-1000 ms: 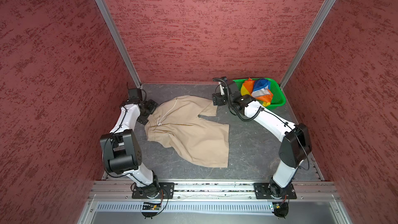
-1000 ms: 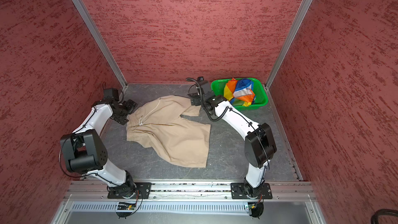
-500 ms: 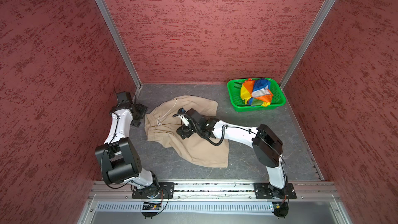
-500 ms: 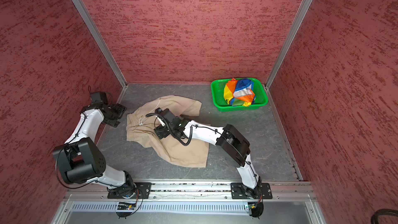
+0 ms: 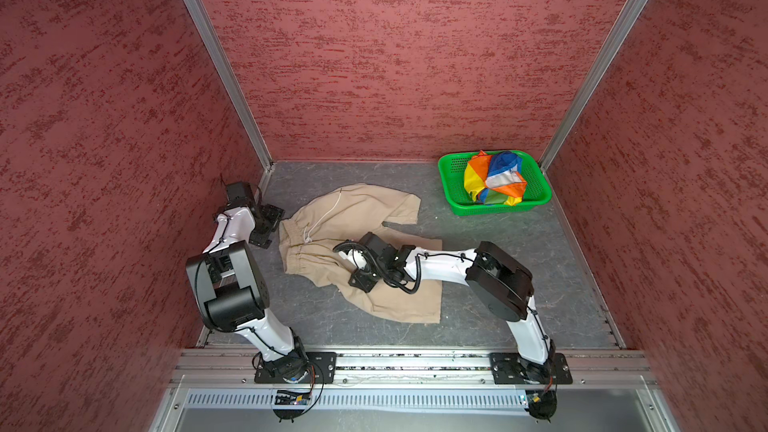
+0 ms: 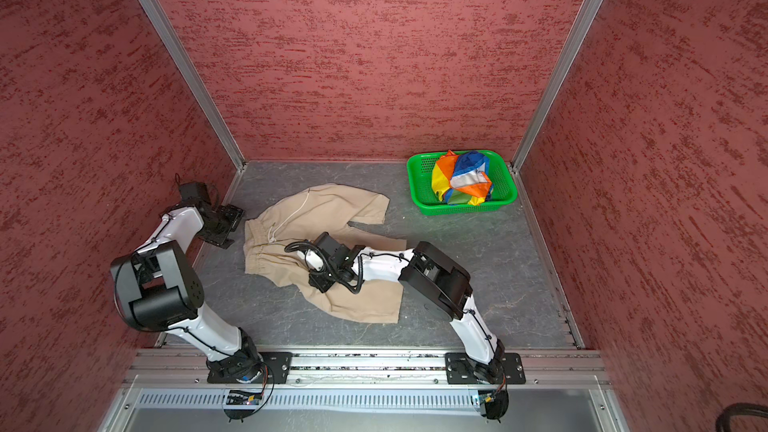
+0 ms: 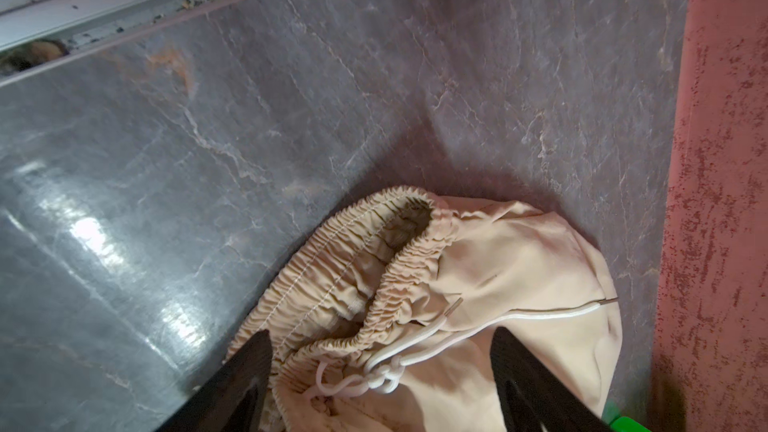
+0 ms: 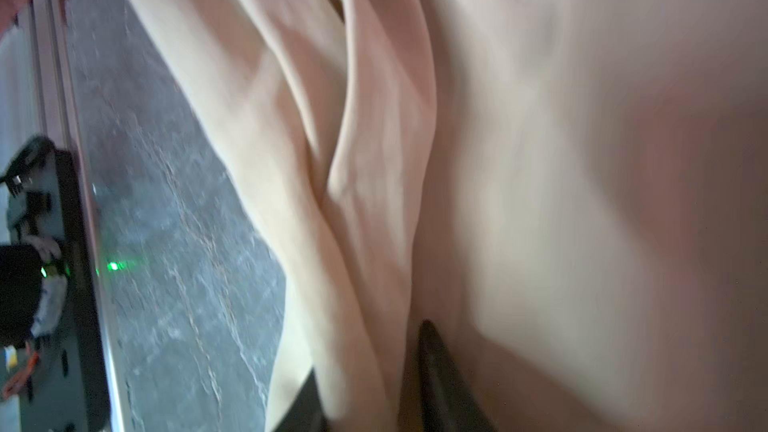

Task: Fold and stack the shorts

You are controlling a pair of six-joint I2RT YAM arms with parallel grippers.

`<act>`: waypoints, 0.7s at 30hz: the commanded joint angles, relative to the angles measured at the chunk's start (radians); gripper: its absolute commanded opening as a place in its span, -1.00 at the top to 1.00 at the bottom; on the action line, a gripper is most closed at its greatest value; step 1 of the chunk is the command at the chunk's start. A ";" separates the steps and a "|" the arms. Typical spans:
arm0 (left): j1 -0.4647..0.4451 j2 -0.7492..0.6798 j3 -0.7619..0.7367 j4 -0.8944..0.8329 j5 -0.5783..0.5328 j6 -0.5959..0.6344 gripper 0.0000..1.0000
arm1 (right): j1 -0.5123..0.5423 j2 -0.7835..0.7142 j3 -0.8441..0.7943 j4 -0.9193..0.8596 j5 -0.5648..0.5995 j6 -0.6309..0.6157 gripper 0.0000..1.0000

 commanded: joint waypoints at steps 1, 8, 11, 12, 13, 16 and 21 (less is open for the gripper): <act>0.007 0.036 0.029 0.066 0.002 0.012 -0.65 | 0.000 -0.075 -0.065 0.045 -0.045 -0.003 0.69; -0.044 0.105 0.111 0.078 -0.035 0.099 -0.34 | -0.003 -0.101 -0.175 0.047 -0.032 -0.011 0.92; -0.086 0.136 0.178 0.017 -0.085 0.148 0.10 | -0.014 -0.099 -0.199 0.054 -0.062 0.000 1.00; -0.106 0.145 0.203 -0.011 -0.110 0.160 0.09 | -0.017 -0.102 -0.209 0.061 -0.074 0.008 1.00; -0.122 0.152 0.222 -0.040 -0.131 0.171 0.02 | -0.024 -0.105 -0.218 0.075 -0.087 0.018 1.00; -0.167 0.166 0.265 -0.125 -0.238 0.191 -0.33 | -0.048 -0.126 -0.254 0.129 -0.111 0.059 1.00; -0.180 0.190 0.314 -0.233 -0.318 0.166 -0.39 | -0.095 -0.183 -0.319 0.228 -0.162 0.126 1.00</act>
